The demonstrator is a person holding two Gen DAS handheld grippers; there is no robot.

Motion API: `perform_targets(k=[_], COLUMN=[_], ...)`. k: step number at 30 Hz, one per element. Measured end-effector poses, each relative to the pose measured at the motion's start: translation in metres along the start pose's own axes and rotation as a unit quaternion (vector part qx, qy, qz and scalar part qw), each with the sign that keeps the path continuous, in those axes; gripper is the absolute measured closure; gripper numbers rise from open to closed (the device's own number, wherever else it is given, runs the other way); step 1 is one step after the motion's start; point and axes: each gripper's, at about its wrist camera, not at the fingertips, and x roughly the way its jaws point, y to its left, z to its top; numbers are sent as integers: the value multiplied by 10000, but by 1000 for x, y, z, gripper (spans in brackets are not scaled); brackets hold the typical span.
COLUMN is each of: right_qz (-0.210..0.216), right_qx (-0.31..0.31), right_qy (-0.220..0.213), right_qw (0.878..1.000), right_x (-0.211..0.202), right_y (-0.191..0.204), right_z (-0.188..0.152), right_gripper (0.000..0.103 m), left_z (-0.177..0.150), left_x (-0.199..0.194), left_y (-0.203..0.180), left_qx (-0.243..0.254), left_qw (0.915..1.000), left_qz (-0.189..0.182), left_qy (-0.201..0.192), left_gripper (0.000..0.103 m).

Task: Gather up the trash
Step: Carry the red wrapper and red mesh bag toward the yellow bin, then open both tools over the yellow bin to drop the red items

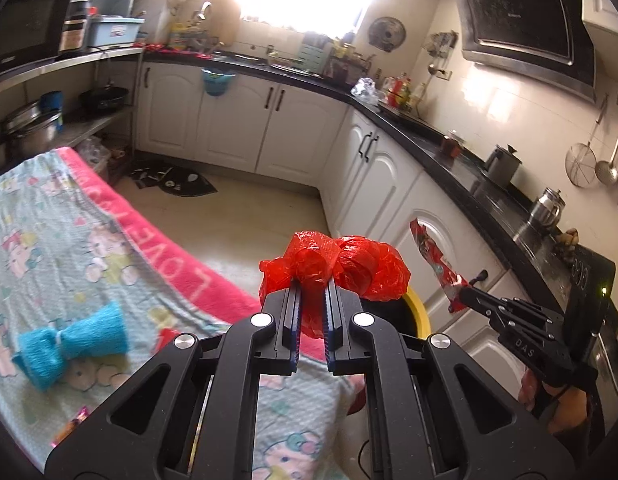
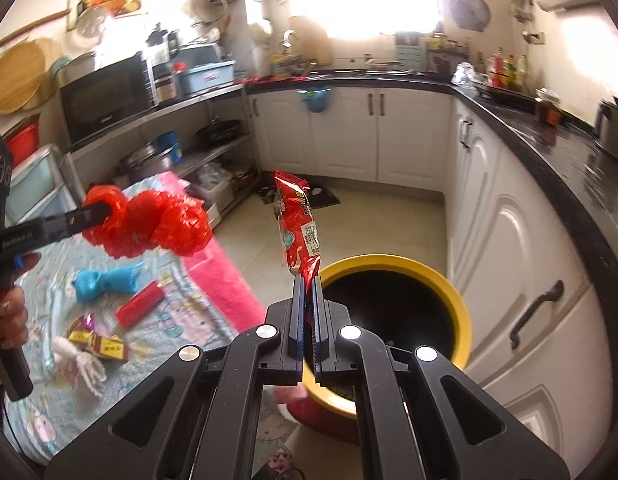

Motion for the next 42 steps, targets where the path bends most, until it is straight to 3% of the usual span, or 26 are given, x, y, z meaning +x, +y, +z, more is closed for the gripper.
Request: perform_targets(k=[11,26,27,29,31,34,37,42], right_qz=[-502,-713,-741,-778,-792,-836,-814,-765], right_qx=[362,648,647,690,756,731,756,676], right_qy=[95,908,934,993,990,955,876,669], right_qw=[9980,9912,9908,9896,9891,9892,9899,9925], right_x=[13,85,89,93,95,93,86,71], right_y=[-44,-79,-81,-83,-86,-84,-80,-66], right_z=[-9,-39,-40,-41,-42,-44,-42,-35], right_gripper=[100,98,96,88,76,71,59,48], left_z=[2,-8,-9,-12,-14,-17,-17,-13], left_x=[61,155,158,162,164,160,148,118], left_y=[-41,-56,-54,-51,-46,-39,-30,-20], left_qx=[345,578,571,546,496,478,350,254], left_qw=[9987,9927,9923,9918,9915,9916,9929,9955], left_qz=[-149,124,129,173,199,273,312,410], left_qy=[351,1055,1090,1143,1183,1167,1090,819], left_gripper=[98,96,94,77,69,62,51,27])
